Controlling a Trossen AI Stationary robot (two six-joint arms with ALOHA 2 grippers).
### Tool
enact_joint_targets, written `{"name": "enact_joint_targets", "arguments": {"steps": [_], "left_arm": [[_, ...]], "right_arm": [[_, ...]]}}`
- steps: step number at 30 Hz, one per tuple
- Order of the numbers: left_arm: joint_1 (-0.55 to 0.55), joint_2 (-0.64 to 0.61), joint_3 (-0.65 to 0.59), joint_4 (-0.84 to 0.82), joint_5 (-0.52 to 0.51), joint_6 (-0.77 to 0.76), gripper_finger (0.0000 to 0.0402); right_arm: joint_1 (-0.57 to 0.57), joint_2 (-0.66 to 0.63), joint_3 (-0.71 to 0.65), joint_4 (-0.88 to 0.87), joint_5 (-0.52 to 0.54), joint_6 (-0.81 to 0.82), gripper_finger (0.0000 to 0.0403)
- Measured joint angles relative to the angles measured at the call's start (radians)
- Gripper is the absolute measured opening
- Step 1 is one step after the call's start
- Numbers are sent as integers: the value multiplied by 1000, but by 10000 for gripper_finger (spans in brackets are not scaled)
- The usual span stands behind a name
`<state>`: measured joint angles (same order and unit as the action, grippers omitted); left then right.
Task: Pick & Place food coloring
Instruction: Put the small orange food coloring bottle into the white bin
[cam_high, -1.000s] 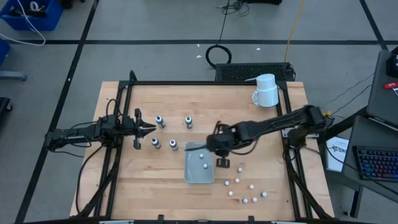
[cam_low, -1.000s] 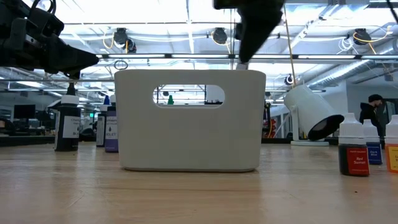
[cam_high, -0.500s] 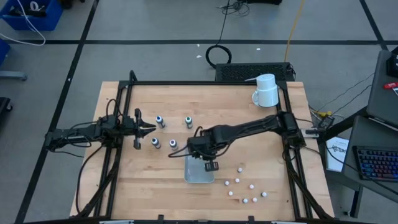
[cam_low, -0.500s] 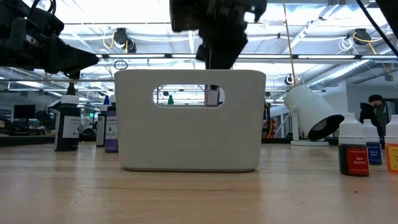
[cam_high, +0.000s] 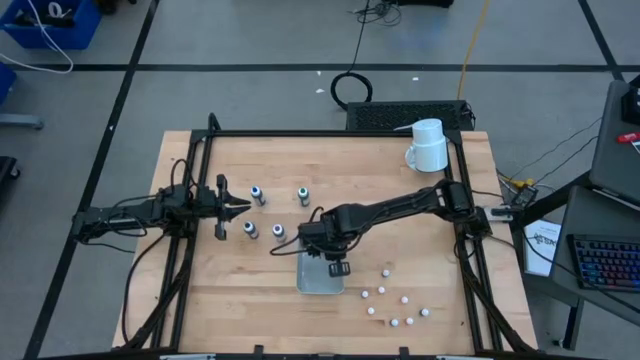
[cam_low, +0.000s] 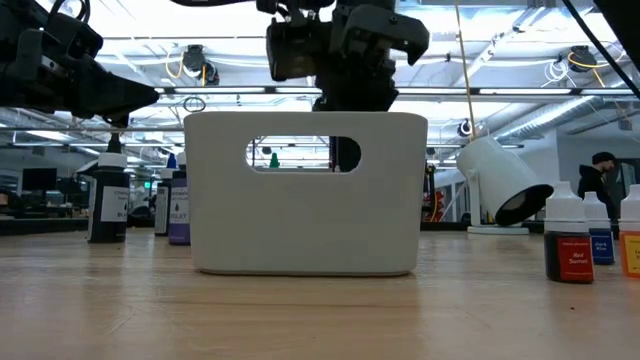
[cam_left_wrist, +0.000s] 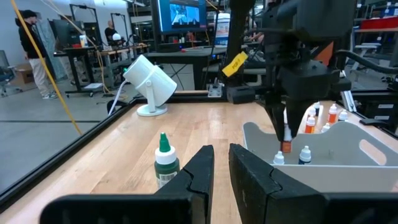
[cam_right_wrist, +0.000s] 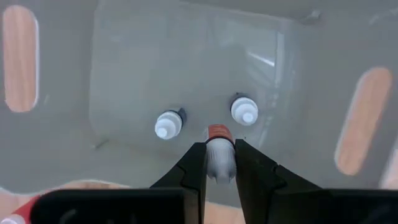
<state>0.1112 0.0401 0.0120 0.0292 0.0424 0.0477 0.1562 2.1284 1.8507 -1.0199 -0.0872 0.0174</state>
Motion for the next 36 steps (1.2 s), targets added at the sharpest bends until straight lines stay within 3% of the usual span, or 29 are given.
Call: {"name": "enact_joint_targets", "arguments": {"steps": [10,30,36], "left_arm": [[0,0,0,0,0,0,58],[0,0,0,0,0,0,58],[0,0,0,0,0,0,58]], "right_arm": [[-10,2,-93,80,-69,4,49],[-27,-2,-167,153,-74,-5,49],[-22,0,-169,152,-74,-3,103]]}}
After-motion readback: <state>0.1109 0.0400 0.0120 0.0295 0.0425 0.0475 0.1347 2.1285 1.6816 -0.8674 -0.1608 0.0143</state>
